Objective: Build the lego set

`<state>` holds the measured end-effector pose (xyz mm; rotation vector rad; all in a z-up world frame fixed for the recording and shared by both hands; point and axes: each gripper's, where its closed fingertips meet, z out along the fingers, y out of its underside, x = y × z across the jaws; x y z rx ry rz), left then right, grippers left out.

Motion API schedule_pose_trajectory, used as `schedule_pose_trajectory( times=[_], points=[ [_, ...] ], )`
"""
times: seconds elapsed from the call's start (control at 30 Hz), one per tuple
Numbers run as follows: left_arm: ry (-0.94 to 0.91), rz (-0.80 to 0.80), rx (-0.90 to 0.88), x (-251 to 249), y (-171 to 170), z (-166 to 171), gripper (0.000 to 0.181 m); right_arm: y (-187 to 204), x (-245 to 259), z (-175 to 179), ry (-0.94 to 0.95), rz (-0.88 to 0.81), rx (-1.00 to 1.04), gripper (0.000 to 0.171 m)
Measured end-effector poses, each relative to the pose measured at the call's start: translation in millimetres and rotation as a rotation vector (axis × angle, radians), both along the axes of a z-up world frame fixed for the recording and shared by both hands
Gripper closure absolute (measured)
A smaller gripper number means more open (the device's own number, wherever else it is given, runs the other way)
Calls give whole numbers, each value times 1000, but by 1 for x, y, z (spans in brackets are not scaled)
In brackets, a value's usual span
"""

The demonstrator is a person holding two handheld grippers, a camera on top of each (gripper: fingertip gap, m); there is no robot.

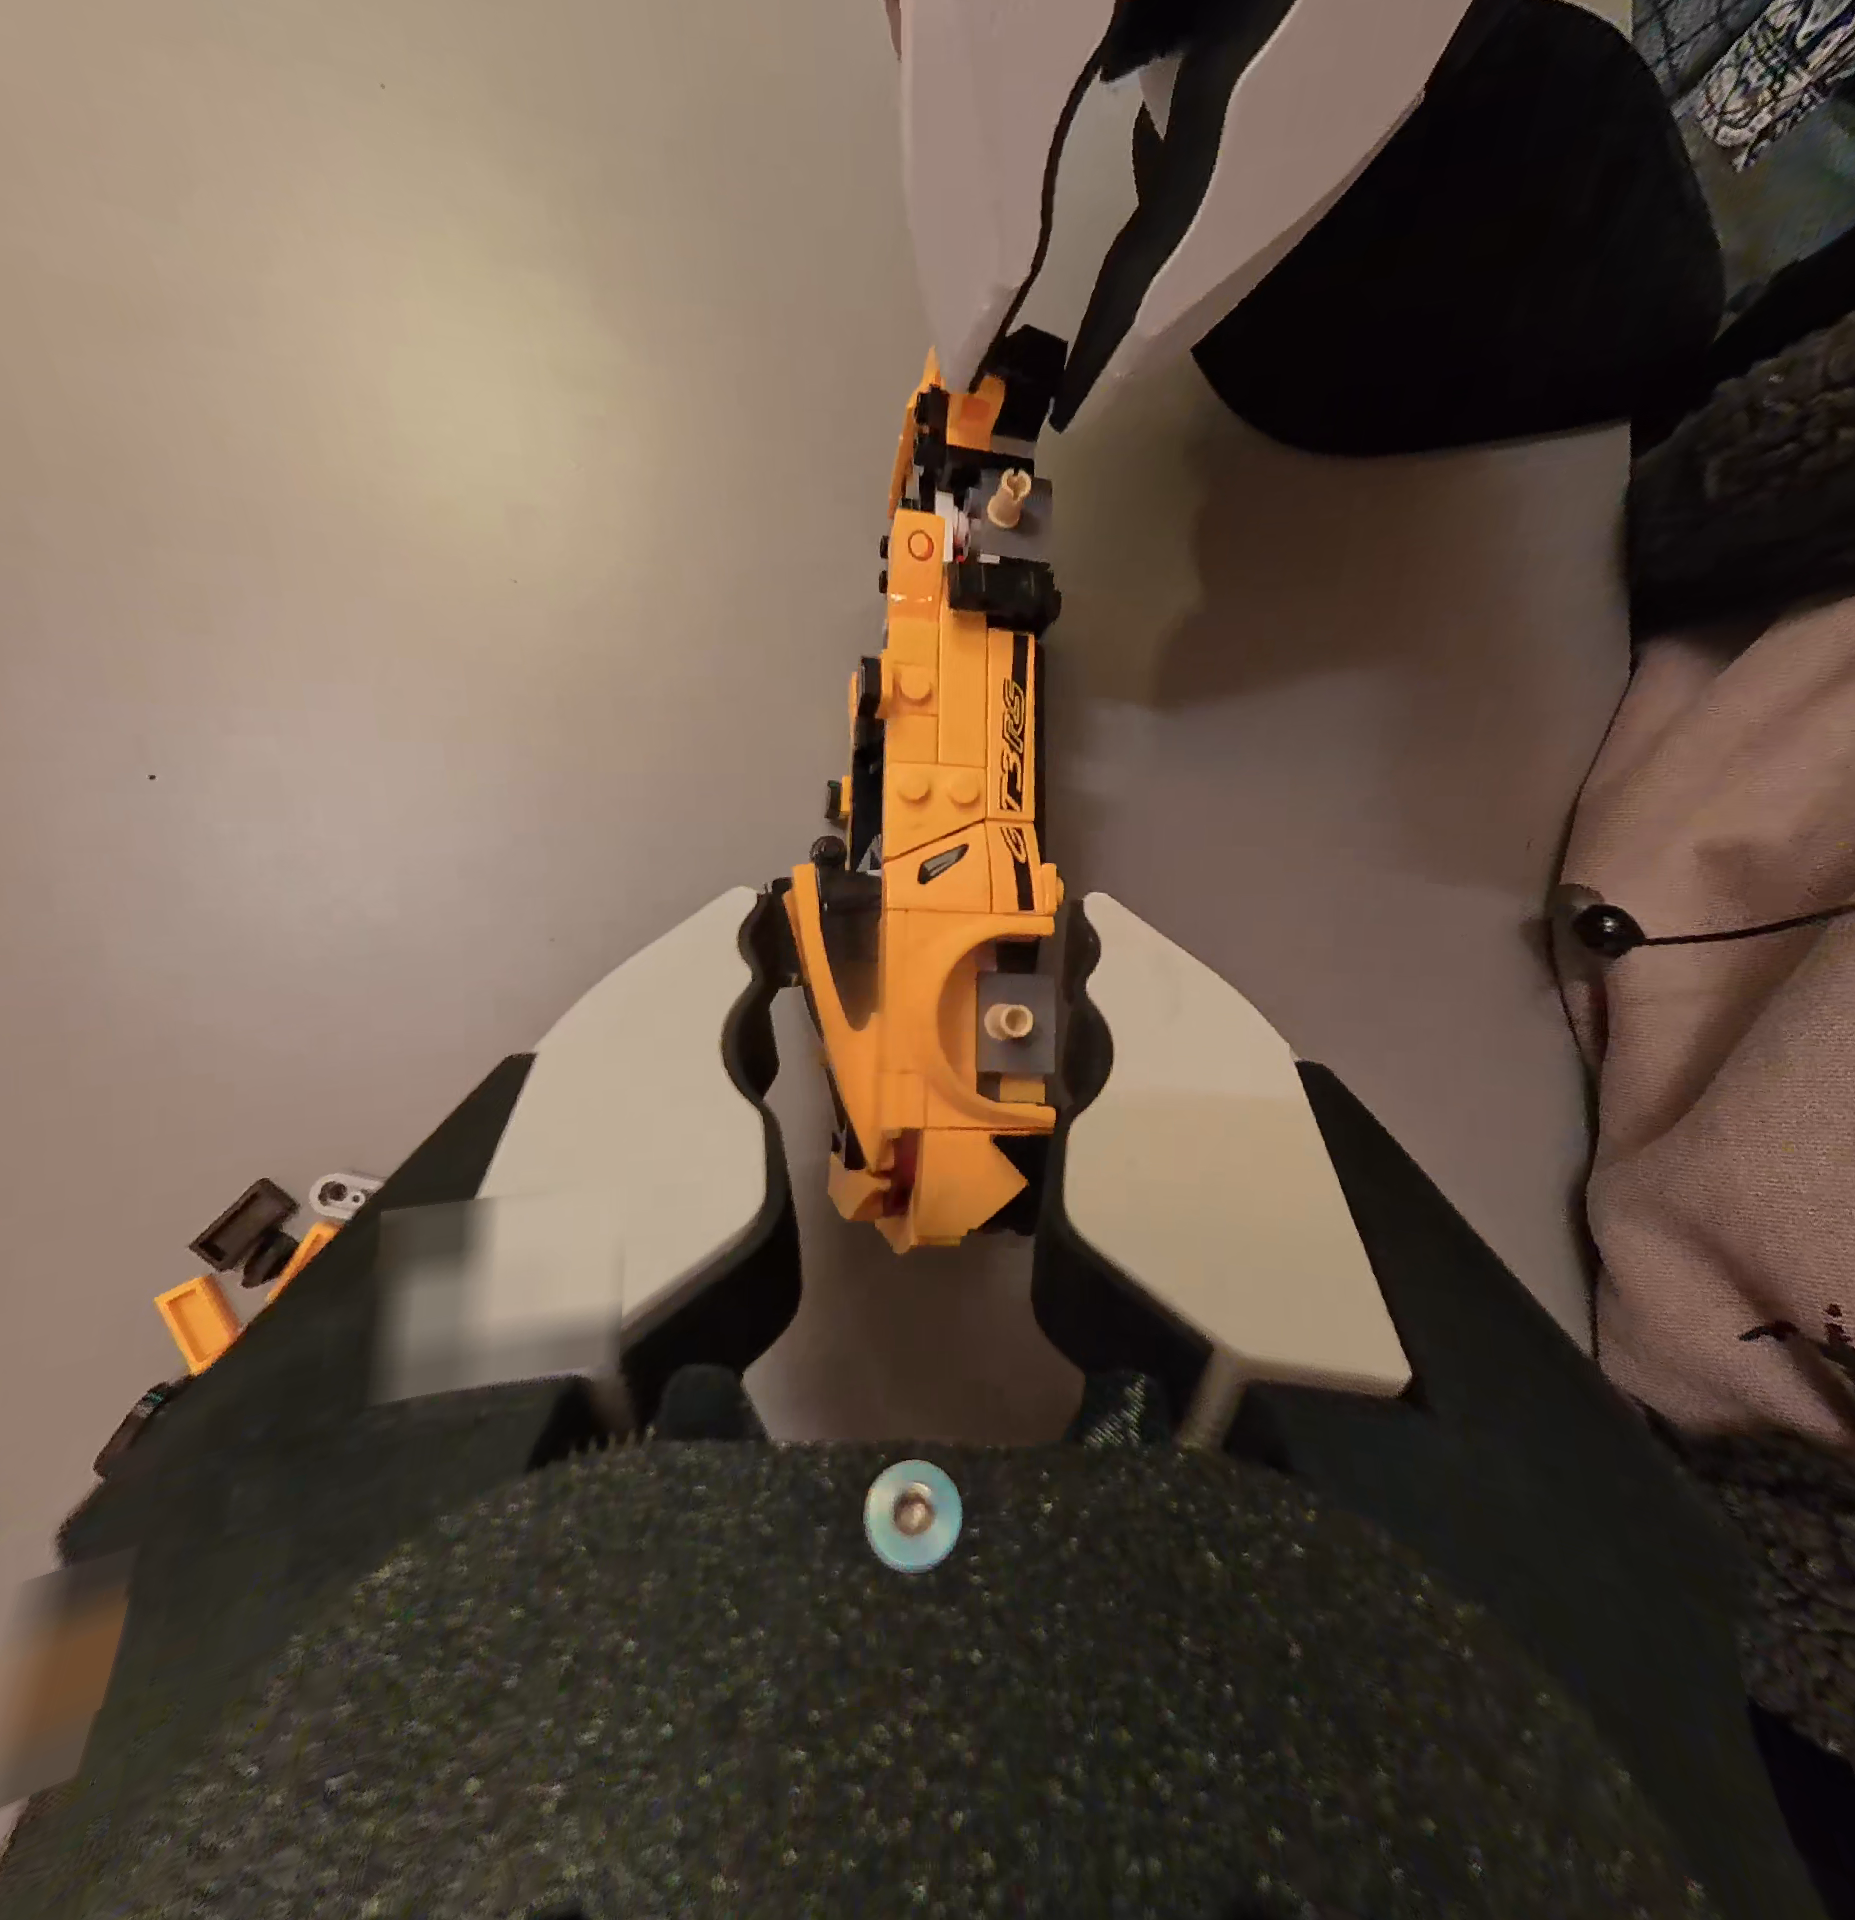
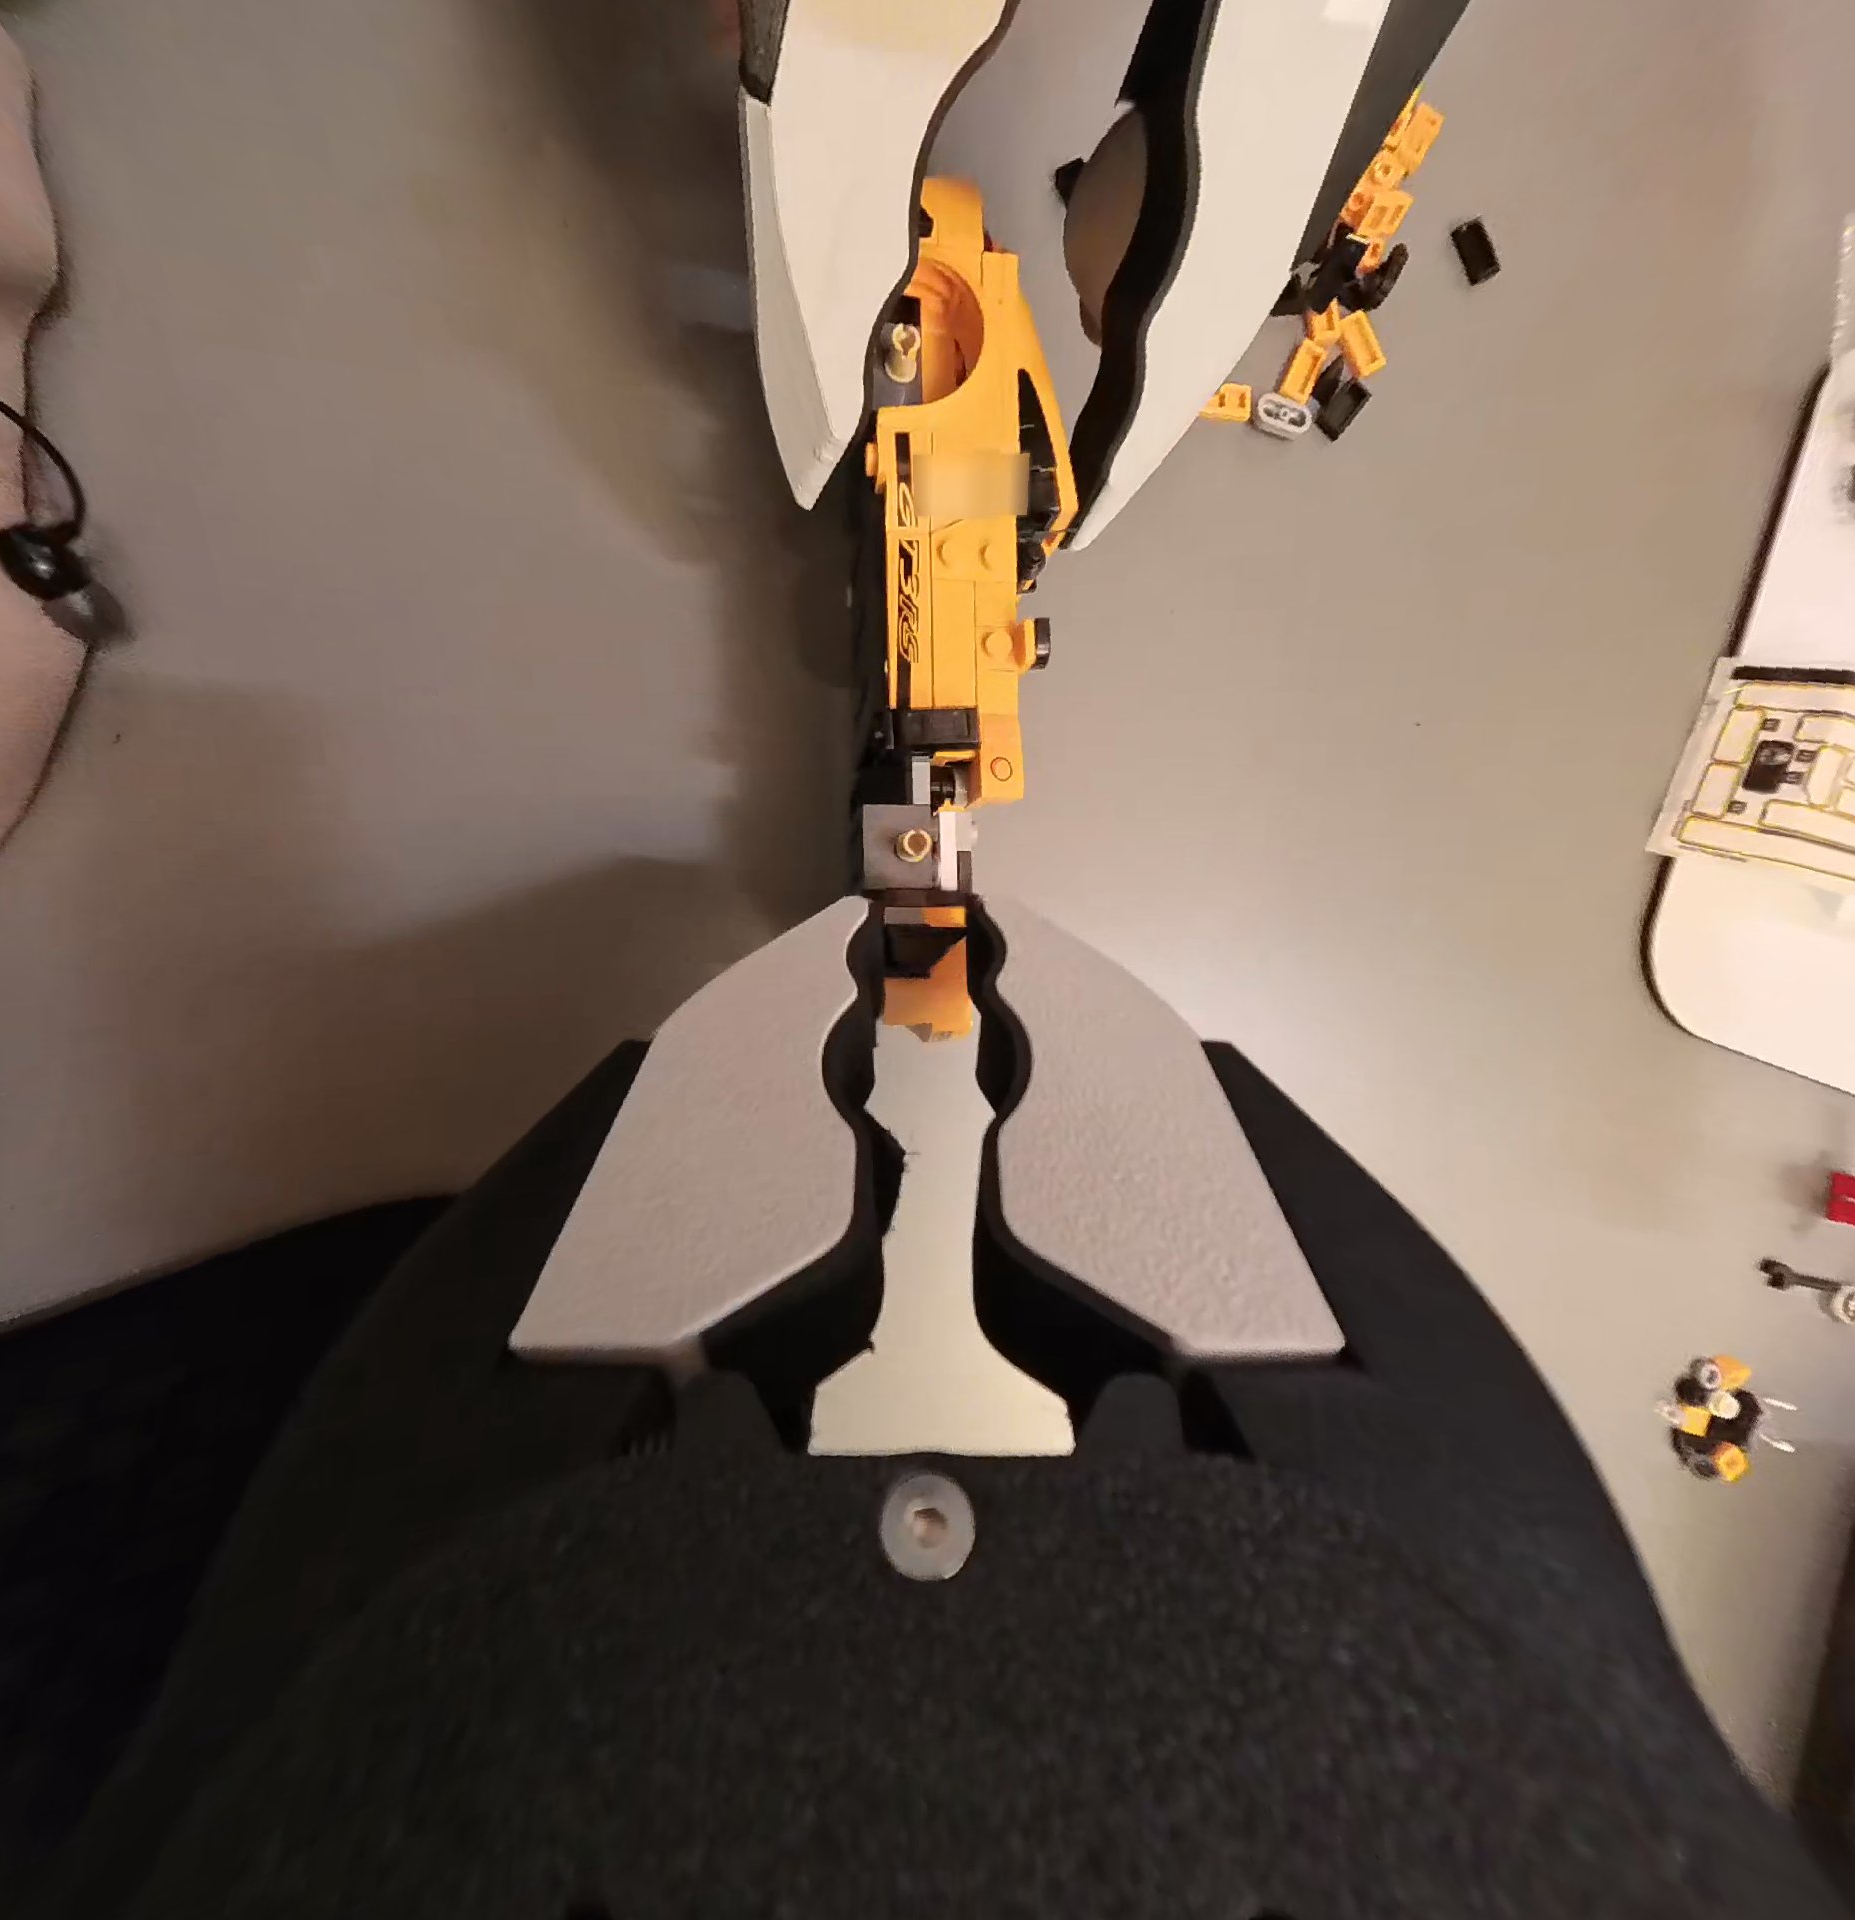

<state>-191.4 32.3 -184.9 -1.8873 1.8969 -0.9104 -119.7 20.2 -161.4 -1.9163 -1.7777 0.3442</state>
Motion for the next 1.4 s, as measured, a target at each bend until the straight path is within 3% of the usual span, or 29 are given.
schedule_pose_trajectory(
  times=[1.03, 1.4],
  points=[
    [-13, 2, -14, -1, 0, -2, 130, -1, 2, 1, 56, 11, -6, 150],
    [-28, -2, -1, -1, -1, -2, 130, -5, 5, 12, 178, -231, -83, 156]
  ],
)
